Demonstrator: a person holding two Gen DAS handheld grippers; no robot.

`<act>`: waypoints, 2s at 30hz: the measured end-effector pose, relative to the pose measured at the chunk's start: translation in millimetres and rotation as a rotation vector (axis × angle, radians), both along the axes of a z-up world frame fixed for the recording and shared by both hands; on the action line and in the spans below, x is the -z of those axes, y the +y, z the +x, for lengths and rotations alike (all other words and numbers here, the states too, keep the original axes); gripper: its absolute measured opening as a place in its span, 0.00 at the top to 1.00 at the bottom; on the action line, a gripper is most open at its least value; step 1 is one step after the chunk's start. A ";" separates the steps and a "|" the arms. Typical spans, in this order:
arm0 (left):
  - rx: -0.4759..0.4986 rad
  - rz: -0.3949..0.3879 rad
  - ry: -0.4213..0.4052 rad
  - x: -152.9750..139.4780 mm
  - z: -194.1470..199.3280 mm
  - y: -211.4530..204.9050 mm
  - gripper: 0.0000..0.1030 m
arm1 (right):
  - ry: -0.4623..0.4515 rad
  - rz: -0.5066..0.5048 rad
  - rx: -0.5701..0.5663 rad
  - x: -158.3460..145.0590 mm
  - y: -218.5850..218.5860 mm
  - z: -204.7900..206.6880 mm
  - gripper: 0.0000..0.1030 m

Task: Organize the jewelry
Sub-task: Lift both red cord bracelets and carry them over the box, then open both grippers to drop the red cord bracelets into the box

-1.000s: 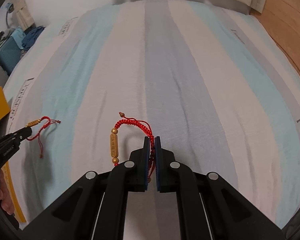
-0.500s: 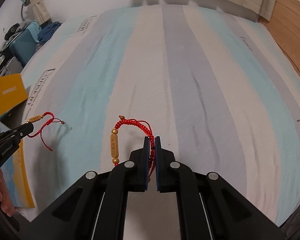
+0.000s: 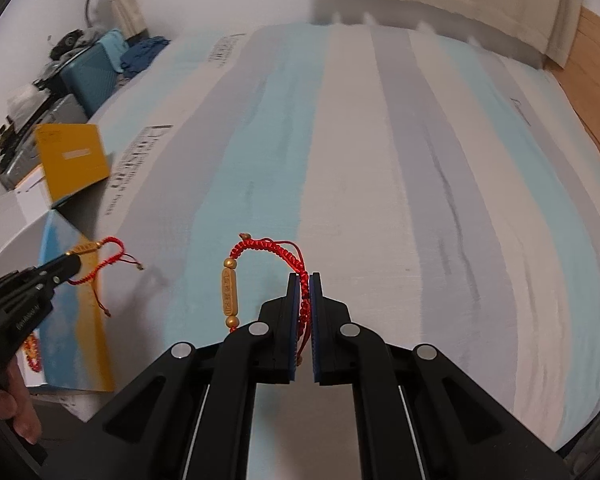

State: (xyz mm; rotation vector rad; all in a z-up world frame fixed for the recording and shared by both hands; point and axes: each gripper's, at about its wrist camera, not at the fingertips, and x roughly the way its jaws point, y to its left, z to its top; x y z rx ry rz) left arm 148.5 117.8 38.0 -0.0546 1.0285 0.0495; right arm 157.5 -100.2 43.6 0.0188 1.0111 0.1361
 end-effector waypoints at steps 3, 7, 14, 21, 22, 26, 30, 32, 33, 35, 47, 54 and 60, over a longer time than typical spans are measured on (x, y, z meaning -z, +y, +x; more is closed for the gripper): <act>-0.014 -0.005 -0.006 -7.6 -12.1 10.9 0.93 | -0.008 0.003 -0.030 -9.0 22.8 -8.5 0.96; -0.030 -0.040 -0.022 -22.4 -31.2 28.1 0.93 | -0.021 0.007 -0.063 -21.3 51.2 -19.8 0.96; -0.086 -0.020 -0.064 -48.7 -65.7 66.1 0.93 | -0.035 0.014 -0.123 -36.0 97.3 -35.5 0.96; -0.159 -0.003 -0.091 -67.6 -99.4 114.9 0.93 | -0.058 0.024 -0.196 -50.3 150.7 -51.6 0.96; -0.169 0.001 -0.094 -70.2 -105.1 122.2 0.93 | -0.061 0.026 -0.208 -52.4 159.5 -54.5 0.96; -0.211 0.008 -0.103 -77.1 -122.1 149.6 0.93 | -0.072 0.026 -0.258 -60.0 194.7 -66.3 0.96; -0.252 0.008 -0.097 -77.4 -136.8 178.0 0.93 | -0.069 0.024 -0.310 -59.5 231.0 -75.0 0.96; -0.273 0.007 -0.087 -73.0 -143.6 191.7 0.93 | -0.061 0.024 -0.333 -55.9 245.5 -78.4 0.96; -0.281 0.006 -0.084 -71.0 -146.6 197.1 0.93 | -0.056 0.024 -0.345 -53.6 253.3 -80.1 0.96; -0.298 0.005 -0.074 -65.8 -154.0 209.5 0.93 | -0.046 0.019 -0.363 -48.9 267.7 -82.7 0.96; -0.371 -0.015 0.031 -8.7 -162.4 260.1 0.93 | 0.049 -0.040 -0.425 5.0 326.9 -77.5 0.96; -0.405 -0.021 0.107 26.3 -164.3 278.6 0.93 | 0.106 -0.076 -0.423 34.6 340.7 -71.5 0.96; -0.415 -0.025 0.139 43.9 -162.3 285.5 0.93 | 0.138 -0.101 -0.423 49.7 346.4 -66.5 0.96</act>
